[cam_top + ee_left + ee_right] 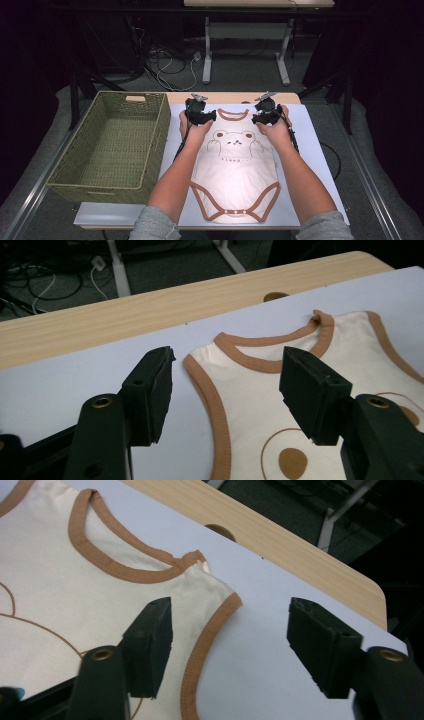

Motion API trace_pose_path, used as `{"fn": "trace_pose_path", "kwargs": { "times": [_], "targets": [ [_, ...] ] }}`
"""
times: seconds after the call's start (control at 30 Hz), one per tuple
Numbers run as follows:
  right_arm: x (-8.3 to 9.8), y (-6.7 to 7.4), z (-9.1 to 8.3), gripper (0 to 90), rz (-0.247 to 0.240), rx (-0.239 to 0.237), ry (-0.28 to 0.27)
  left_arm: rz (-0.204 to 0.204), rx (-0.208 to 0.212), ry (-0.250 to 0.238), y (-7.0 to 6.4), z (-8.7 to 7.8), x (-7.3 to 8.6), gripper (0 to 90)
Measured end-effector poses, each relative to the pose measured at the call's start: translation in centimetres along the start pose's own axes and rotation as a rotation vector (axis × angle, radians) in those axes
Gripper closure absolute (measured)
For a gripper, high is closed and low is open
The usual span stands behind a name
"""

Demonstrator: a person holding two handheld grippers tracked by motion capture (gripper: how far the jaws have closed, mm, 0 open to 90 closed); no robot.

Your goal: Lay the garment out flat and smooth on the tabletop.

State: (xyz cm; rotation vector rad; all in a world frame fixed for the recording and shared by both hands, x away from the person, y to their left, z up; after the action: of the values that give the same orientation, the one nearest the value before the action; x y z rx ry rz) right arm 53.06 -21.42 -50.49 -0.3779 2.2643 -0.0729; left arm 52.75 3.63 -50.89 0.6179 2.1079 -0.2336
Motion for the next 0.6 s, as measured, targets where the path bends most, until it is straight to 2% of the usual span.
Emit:
{"fn": "trace_pose_path", "kwargs": {
  "times": [0.13,0.27,0.37,0.47,0.6],
  "targets": [
    [-0.1,-0.3,-0.5,26.4,0.075,-0.019,0.021,-0.012,0.017,-0.005,0.1,-0.5,-0.1,36.1],
    [-0.1,-0.5,-1.2,20.5,0.128,-0.051,0.035,-0.013,0.039,-0.030,0.2,-1.1,-0.2,36.0],
    [-0.1,-0.6,-1.6,16.1,0.151,-0.072,0.040,-0.015,0.065,-0.050,0.3,-1.6,-0.2,36.0],
    [-0.1,-0.7,-2.2,14.6,0.185,-0.104,0.023,-0.063,0.102,-0.053,0.3,-2.1,-0.3,36.0],
    [-0.2,-0.8,-2.8,9.9,0.192,-0.128,0.011,-0.067,0.126,-0.069,0.4,-2.5,-0.4,35.9]
  ]
}}
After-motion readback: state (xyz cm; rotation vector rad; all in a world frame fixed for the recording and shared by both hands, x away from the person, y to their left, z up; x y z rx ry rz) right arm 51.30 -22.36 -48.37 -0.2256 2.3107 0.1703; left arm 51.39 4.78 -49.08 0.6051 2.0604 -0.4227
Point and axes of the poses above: each handheld gripper's, and its own axes: z roughly forward along the jaws, x roughly out of its underside, y roughly to its left, the point moved 2 cm from there along z, roughly forward along the jaws, and after that the axes turned 9 degrees about z, right-handed, at the moved point
